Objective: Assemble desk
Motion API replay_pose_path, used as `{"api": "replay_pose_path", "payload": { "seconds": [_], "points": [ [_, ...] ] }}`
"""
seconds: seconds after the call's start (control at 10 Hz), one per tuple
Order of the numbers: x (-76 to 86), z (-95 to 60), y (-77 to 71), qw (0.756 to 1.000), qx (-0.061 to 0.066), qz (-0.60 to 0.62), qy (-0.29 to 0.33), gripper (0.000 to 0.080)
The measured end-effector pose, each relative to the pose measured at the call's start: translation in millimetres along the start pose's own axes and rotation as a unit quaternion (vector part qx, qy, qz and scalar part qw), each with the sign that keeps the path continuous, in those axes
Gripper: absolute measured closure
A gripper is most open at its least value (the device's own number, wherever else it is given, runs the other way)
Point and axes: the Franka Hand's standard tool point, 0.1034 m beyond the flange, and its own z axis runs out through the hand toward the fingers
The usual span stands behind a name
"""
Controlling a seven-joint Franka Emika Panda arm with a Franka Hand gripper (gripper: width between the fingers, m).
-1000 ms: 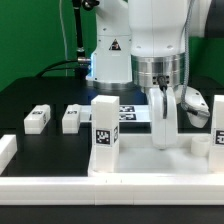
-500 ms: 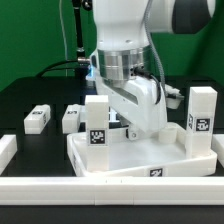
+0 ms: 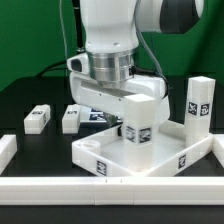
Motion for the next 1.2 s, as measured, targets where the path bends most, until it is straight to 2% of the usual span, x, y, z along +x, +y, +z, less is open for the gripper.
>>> {"api": "replay_pose_path", "payload": {
  "seconds": [0.4, 0.6, 1.0, 1.1, 1.2],
  "points": [
    [6.7, -0.4, 4.6, 0.988, -0.005, -0.157, 0.002, 0.0731],
    [37.3, -10.4, -5.2, 0.953, -0.008, -0.301, 0.022, 0.0739],
    [40.4, -9.6, 1.0, 0.908, -0.021, -0.417, 0.026, 0.0738],
    [42.2, -9.7, 2.8, 0.887, -0.028, -0.460, 0.024, 0.0738],
    [55.8, -13.0, -3.2, 0.851, -0.038, -0.522, 0.029, 0.0738]
  ]
}}
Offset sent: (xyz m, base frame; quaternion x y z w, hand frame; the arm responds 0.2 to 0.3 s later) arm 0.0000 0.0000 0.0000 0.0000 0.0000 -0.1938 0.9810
